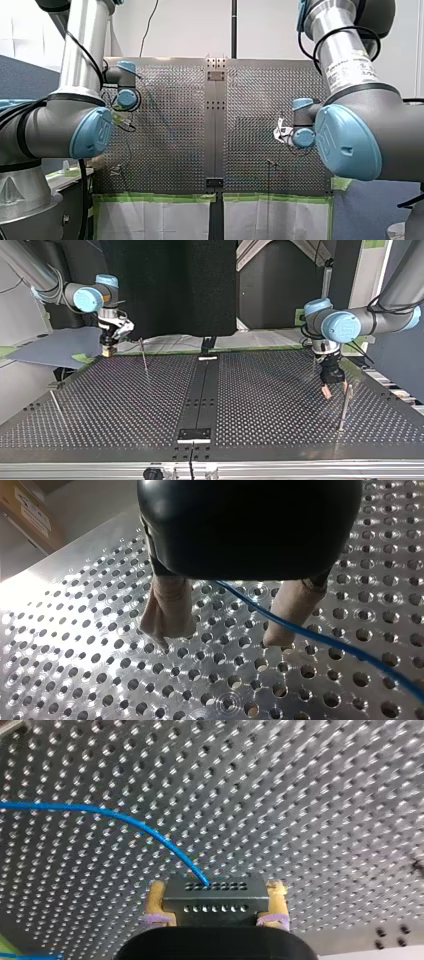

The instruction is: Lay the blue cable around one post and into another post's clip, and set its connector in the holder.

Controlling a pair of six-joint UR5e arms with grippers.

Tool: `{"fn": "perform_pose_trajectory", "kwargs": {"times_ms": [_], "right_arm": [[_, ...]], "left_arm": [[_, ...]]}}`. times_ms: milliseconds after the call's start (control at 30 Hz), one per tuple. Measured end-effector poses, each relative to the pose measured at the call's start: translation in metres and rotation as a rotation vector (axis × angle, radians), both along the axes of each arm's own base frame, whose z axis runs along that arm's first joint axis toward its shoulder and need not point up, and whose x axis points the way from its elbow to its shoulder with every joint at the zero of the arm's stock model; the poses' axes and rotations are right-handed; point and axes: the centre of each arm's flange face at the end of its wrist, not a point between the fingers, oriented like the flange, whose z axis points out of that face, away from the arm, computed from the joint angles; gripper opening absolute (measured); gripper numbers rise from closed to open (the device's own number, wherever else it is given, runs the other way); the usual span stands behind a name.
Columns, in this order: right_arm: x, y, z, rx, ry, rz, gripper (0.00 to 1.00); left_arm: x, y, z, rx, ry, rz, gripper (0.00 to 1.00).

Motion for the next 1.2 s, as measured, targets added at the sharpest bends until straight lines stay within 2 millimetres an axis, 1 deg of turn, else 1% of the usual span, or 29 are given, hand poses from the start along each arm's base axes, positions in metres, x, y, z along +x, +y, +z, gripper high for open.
{"fn": "perform_pose_trajectory", "kwargs": {"times_ms": [167,267,333,367,500,600,700,800,933,1100,1200], "right_arm": [[-0.002,0.001,0.026,-0.016,0.003,0.004,0.07],[-0.009,-0.001,0.043,-0.031,0.005,-0.007,0.07],[-0.017,-0.003,0.056,-0.042,0.004,-0.02,0.07],[-0.021,-0.004,0.061,-0.046,0.003,-0.027,0.09],[-0.044,-0.01,0.087,-0.068,-0.003,-0.066,0.09],[-0.061,-0.016,0.099,-0.086,-0.003,-0.088,0.09],[-0.078,-0.023,0.101,-0.093,0.001,-0.108,0.09],[-0.087,-0.027,0.102,-0.101,0.011,-0.118,0.09],[-0.089,-0.028,0.099,-0.102,0.033,-0.12,0.09],[-0.088,-0.031,0.09,-0.095,0.052,-0.105,0.09],[-0.086,-0.034,0.091,-0.096,0.056,-0.091,0.09]], "left_arm": [[0.0,-0.001,0.0,0.001,0.0,-0.002,1.0],[0.0,-0.001,0.0,0.002,0.0,-0.002,1.0],[0.0,-0.001,0.0,0.002,0.0,-0.002,1.0],[0.0,-0.001,0.0,0.001,0.0,-0.002,1.0],[0.0,-0.001,0.0,0.0,-0.001,-0.003,1.0],[0.0,-0.001,0.0,0.001,-0.002,-0.003,1.0],[0.0,-0.001,0.0,0.002,-0.001,-0.003,1.0],[0.0,-0.001,0.0,0.002,-0.001,-0.003,1.0],[0.0,-0.001,0.0,0.003,-0.002,-0.002,1.0],[0.0,-0.001,0.0,0.007,-0.001,-0.002,1.0],[0.0,-0.001,0.0,0.009,0.0,-0.002,1.0]]}}
